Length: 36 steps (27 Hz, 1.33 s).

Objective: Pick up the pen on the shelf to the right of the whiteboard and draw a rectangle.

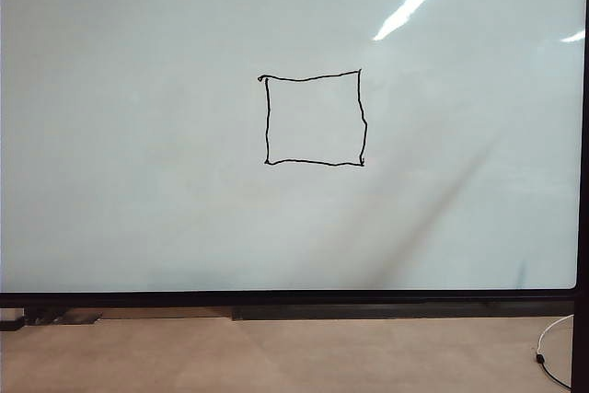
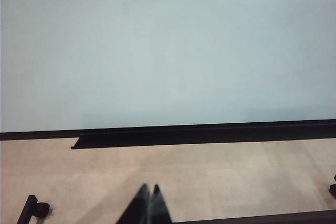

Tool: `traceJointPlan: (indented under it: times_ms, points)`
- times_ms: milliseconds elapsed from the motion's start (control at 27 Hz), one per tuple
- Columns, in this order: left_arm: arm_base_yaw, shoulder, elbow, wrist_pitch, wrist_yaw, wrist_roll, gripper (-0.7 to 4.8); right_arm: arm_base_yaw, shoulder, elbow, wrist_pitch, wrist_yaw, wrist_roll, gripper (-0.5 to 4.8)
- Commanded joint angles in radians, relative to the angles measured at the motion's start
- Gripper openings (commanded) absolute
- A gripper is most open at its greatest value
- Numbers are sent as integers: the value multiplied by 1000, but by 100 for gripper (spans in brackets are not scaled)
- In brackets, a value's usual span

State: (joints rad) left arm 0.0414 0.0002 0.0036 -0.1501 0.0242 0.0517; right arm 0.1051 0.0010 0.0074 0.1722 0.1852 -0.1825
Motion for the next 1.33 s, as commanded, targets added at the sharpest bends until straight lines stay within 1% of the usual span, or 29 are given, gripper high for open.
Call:
traceJointPlan:
  times_ms: [37, 111, 222, 334, 408, 1335]
  points:
    - [0, 0, 3, 9, 2, 0, -5, -40, 0, -7, 37, -30, -8, -6]
    - [0, 0, 3, 9, 2, 0, -5, -83, 0, -7, 49, -29, -17, -5]
    - [0, 0, 4, 9, 2, 0, -5, -155, 0, -7, 48, -103, 4, -6]
    - [0, 0, 3, 9, 2, 0, -5, -185, 0, -7, 47, -148, 25, -6]
    - [0, 0, 3, 9, 2, 0, -5, -184, 0, -7, 42, -166, 26, -6]
    - [0, 0, 4, 9, 2, 0, -5, -184, 0, -7, 31, -161, 26, -5]
